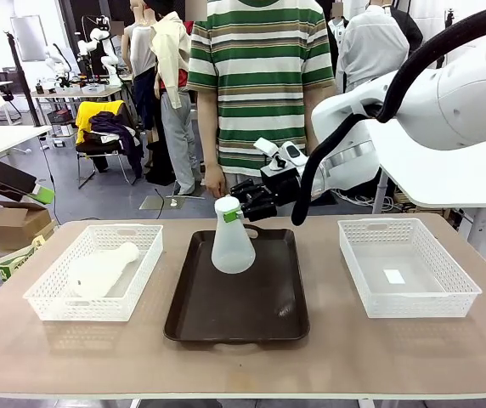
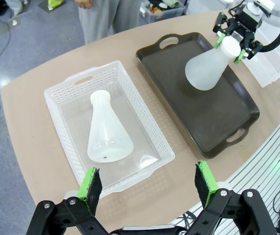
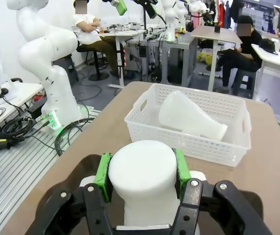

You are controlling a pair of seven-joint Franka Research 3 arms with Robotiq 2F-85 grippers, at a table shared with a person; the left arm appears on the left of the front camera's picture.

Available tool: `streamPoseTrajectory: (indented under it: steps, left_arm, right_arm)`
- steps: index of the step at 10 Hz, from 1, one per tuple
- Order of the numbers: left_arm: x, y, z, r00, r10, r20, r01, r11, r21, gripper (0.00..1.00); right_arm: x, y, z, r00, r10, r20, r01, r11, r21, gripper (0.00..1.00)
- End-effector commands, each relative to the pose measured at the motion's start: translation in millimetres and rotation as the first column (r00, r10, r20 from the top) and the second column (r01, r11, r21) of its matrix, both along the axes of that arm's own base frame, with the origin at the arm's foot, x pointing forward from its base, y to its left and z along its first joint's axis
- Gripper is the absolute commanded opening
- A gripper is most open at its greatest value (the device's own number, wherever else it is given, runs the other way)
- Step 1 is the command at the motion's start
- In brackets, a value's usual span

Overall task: Prepare the laboratory tools.
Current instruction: Place the picked Big flask upright in the Handle tray as instructed by the person.

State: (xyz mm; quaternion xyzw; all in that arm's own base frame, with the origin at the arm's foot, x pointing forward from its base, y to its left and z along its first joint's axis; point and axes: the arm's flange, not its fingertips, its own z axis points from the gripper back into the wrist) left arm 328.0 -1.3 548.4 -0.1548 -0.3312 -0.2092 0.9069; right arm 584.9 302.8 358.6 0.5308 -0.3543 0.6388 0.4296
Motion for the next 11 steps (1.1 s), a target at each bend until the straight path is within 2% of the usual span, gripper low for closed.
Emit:
streamPoseTrajectory:
  steps: [1, 6, 9, 11]
  left_arm:
    - [0.1, 4.1, -1.1, 1.0, -0.014, 0.0, 0.014, 1.0, 0.011, 1.0]
    - [0.1, 4.1, -1.1, 1.0, -0.014, 0.0, 0.014, 1.0, 0.011, 1.0]
    - [0.1, 4.1, -1.1, 1.0, -0.014, 0.0, 0.014, 1.0, 0.011, 1.0]
    - [0.1, 4.1, -1.1, 1.0, -0.014, 0.0, 0.014, 1.0, 0.011, 1.0]
  right_arm:
    - [6.6, -2.1, -1.2, 1.0, -0.008, 0.004, 0.008, 0.998, 0.066, 0.0]
    - [19.0, -17.7, -26.3, 0.999, -0.024, -0.039, 0.029, 0.993, 0.116, 0.0]
    - [20.8, -19.6, -31.6, 0.997, -0.039, -0.067, 0.046, 0.993, 0.111, 0.02]
    - [22.1, -19.2, -34.8, 0.996, -0.046, -0.083, 0.054, 0.994, 0.097, 0.37]
